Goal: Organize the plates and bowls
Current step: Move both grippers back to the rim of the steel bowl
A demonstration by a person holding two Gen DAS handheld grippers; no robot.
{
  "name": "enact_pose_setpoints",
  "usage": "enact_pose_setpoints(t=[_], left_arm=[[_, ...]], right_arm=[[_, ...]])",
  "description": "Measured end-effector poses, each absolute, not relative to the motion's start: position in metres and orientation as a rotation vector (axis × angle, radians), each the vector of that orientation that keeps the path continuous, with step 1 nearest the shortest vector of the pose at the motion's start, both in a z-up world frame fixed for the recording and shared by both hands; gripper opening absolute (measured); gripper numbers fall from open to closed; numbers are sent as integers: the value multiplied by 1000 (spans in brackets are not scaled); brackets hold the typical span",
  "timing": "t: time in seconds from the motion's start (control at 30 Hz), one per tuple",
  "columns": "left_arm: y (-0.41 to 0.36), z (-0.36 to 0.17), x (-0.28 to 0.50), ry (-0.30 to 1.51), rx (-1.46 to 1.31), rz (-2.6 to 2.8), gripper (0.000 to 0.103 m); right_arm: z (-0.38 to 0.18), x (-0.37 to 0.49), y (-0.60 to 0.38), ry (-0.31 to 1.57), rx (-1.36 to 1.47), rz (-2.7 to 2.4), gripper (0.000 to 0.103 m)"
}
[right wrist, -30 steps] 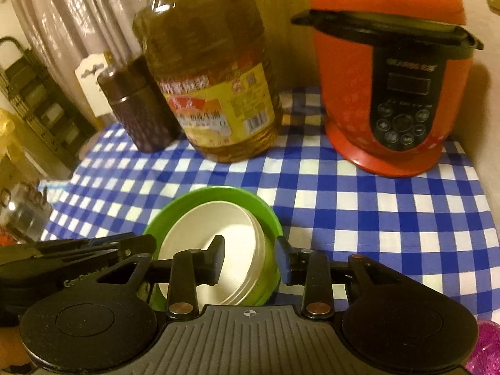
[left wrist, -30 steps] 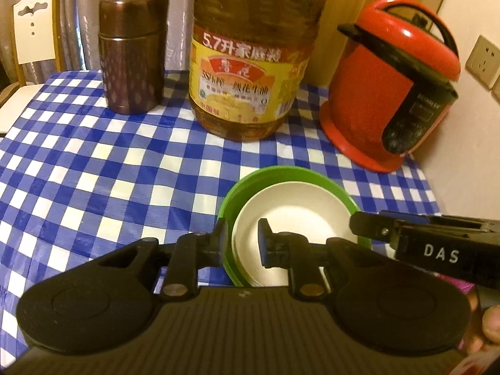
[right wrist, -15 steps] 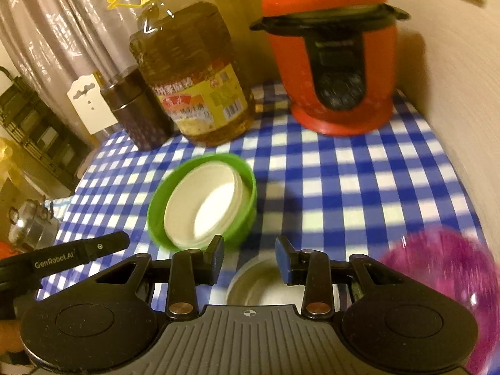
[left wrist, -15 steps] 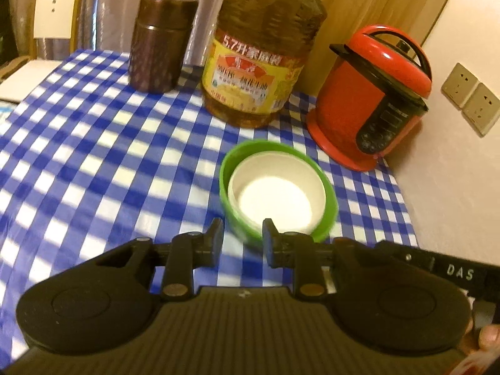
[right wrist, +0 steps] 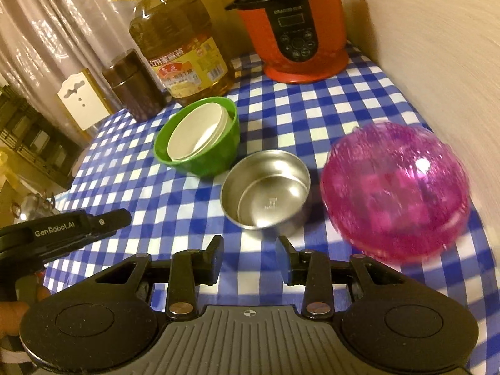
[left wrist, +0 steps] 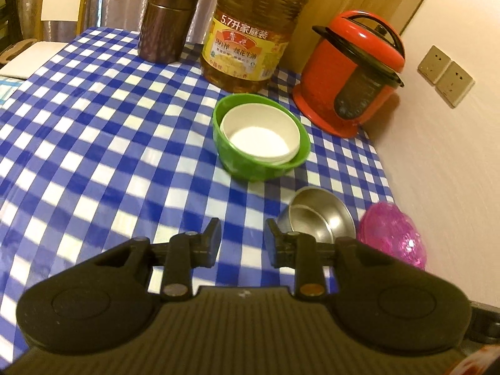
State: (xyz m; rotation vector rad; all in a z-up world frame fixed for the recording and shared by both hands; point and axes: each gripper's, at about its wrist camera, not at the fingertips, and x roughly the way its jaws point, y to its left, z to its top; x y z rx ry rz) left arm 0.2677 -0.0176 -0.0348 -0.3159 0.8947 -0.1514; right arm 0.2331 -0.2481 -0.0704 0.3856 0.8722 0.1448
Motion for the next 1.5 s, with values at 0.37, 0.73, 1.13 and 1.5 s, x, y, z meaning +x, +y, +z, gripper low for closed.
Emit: enact_pose_setpoints(t=[0.37, 0.73, 1.13, 1.5], left_arm=[[-21, -31, 226, 907, -294, -160, 27], [-24, -38, 223, 921, -284, -166, 27], [-36, -52, 245, 943, -281, -176, 27], [-50, -73, 281, 963, -299, -205, 27]], right_arm=[[-61, 200, -250, 865, 421, 102, 37], [-69, 201, -253, 879, 430, 68, 37], [-85, 217, -264, 890, 476, 34, 37], [-105, 234, -280, 832, 606, 1, 37]])
